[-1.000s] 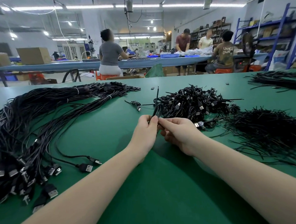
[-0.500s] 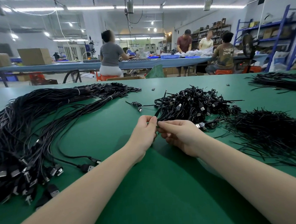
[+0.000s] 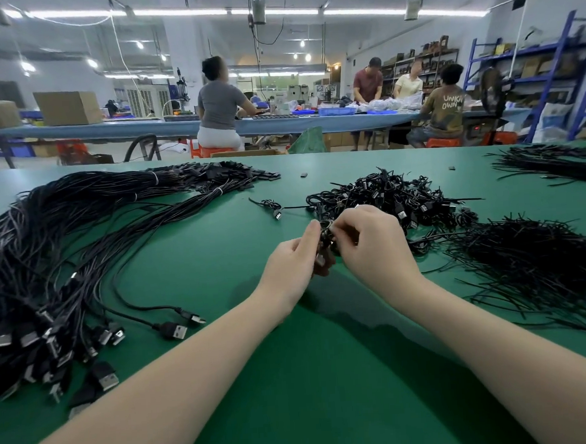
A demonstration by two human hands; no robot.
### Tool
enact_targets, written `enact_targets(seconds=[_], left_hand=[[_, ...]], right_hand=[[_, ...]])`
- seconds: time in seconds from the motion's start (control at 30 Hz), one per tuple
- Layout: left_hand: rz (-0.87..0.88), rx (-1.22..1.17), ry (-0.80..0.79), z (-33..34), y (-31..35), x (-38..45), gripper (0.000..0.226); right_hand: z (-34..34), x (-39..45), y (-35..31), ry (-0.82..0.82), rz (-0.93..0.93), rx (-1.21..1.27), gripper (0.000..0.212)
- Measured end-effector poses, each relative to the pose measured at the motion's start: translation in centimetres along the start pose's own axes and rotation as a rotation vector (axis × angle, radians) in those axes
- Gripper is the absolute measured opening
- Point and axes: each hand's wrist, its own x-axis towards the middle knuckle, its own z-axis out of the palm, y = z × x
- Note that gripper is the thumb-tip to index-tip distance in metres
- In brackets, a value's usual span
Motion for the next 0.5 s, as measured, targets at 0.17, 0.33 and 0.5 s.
enact_targets(seconds=[0.17, 0.33, 0.5], left_hand=[[0.205, -0.119, 0.025, 0.1, 0.4, -0.7, 0.042], [0.241, -0.214, 0.031, 0.0, 0.3, -0.5, 0.031], [0.085, -0.348, -0.005, -0.8, 0.4, 0.0, 0.031]], right_hand=[[0.2, -0.4, 0.6, 0.01, -0.051, 0.022, 0.008], [0.3, -0.1, 0.5, 0.044, -0.13, 0.052, 0.008], [0.2, 0.0, 0.0, 0.041, -0.222, 0.053, 0.006]])
